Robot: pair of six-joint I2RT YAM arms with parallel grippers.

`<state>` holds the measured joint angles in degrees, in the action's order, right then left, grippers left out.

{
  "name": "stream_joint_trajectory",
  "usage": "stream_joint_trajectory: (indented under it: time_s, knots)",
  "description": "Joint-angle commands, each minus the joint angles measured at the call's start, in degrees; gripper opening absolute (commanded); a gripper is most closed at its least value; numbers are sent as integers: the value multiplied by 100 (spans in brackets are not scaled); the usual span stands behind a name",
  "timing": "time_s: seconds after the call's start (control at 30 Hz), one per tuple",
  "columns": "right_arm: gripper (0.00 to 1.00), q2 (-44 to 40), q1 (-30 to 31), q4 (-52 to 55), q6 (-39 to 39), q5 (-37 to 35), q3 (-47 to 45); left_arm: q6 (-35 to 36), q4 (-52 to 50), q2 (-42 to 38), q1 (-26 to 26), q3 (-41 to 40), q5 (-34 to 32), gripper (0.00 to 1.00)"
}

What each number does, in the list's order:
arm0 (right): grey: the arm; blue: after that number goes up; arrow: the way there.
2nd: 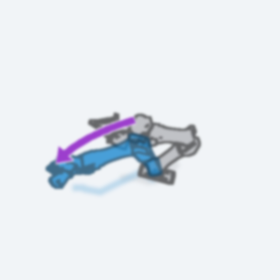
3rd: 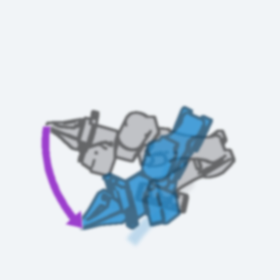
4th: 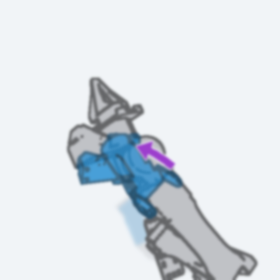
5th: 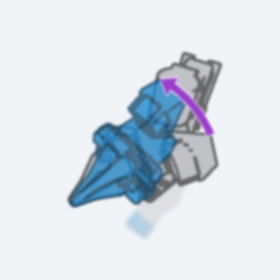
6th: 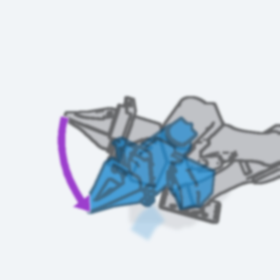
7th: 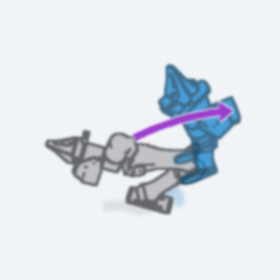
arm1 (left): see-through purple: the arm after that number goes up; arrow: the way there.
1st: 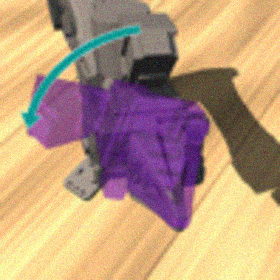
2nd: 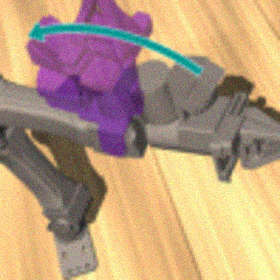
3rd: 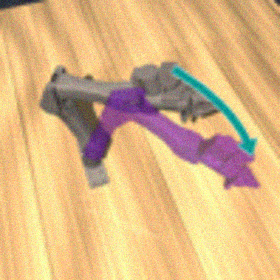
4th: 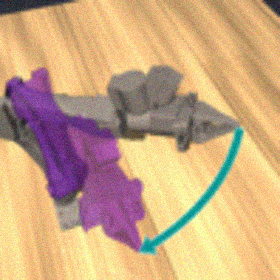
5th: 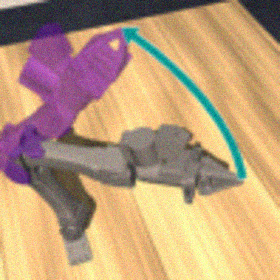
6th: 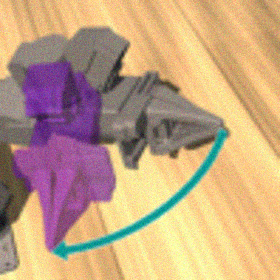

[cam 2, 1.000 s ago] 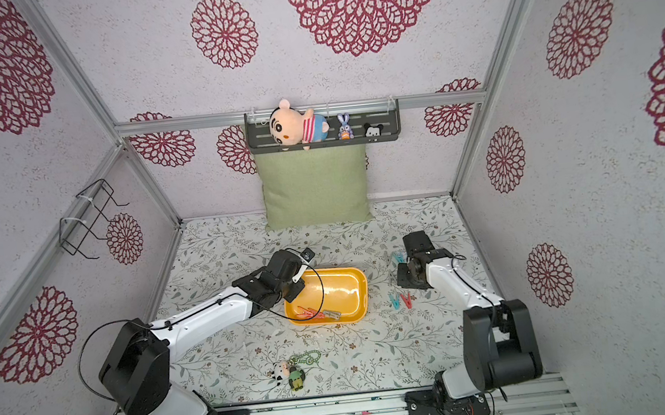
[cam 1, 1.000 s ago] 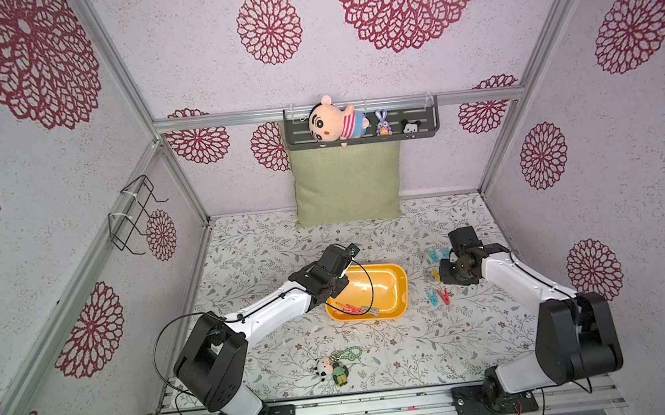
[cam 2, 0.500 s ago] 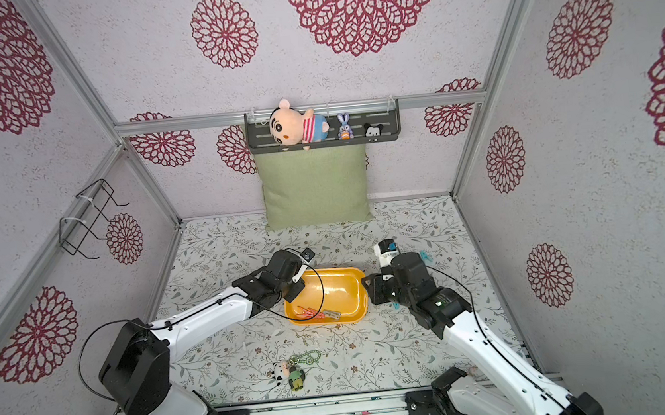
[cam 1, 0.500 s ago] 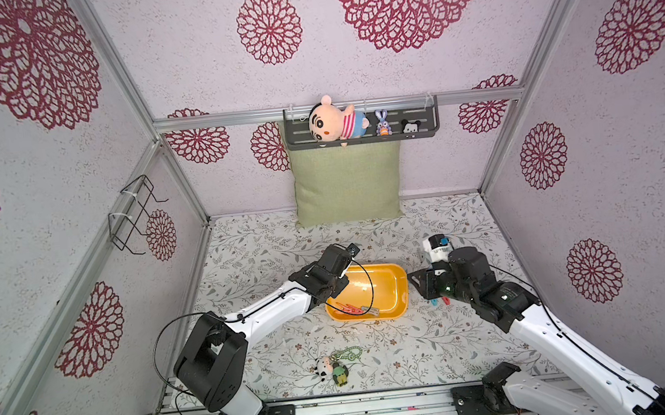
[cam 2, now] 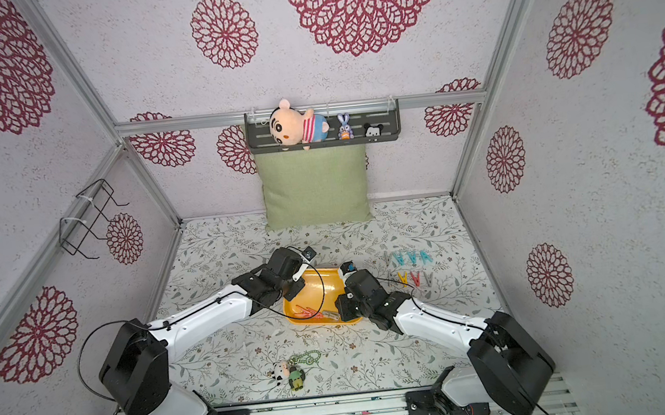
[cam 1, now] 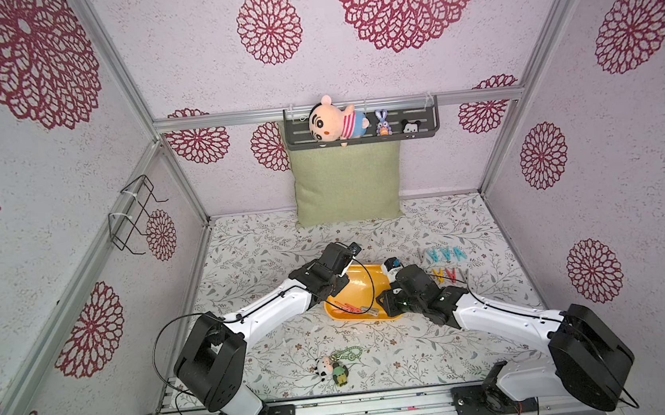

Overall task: Take the clothespins out of the storage box
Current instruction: Pick up the clothespin from the storage box.

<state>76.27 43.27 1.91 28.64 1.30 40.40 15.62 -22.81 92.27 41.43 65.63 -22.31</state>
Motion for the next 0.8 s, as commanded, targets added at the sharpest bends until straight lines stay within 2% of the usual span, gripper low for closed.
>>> stream_joint_trajectory:
  time_s: [0.0, 0.13, 0.3, 0.67, 0.77]
  knots:
    - [27, -148, -61, -398, 235, -377, 85, 812, -520, 46, 89, 230, -407, 0]
    - [27, -53, -73, -664, 367, -208, -58, 1543, -723, 58, 128, 477, -715, 0]
    - [27, 12, -64, -981, 524, -133, -263, 1827, -1039, 181, 246, 811, -1051, 0]
    - [28, 130, -67, -1115, 535, -7, -322, 1619, -1746, 485, 454, 1554, -1380, 0]
    - [29, 129, -64, -1132, 525, 1, -332, 1542, -1738, 497, 434, 1575, -1229, 0]
